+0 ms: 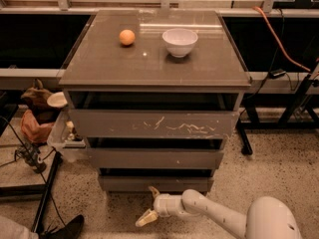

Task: Close bottom drawer

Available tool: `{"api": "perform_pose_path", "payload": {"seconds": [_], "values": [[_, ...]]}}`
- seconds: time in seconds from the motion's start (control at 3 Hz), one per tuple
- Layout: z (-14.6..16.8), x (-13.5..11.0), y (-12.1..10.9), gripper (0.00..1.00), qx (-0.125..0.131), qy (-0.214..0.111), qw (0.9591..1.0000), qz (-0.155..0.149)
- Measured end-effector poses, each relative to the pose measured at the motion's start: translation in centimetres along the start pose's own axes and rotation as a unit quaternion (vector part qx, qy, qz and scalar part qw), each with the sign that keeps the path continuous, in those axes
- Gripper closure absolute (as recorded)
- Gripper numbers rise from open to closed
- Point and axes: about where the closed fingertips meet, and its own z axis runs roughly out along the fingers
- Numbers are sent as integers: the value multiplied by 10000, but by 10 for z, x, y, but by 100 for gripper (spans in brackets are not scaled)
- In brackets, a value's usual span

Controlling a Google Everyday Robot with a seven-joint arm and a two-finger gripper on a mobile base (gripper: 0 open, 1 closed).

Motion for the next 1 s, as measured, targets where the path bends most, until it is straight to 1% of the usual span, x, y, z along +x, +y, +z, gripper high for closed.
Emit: {"api": "perform_pose_path", "payload": {"seconds": [0.33, 0.67, 1.0], "values": [[5, 0, -12, 0, 34, -10, 10000, -63], [14, -8, -51, 0, 180, -51, 9993, -311], [14, -8, -51, 0, 180, -51, 9993, -310]]}}
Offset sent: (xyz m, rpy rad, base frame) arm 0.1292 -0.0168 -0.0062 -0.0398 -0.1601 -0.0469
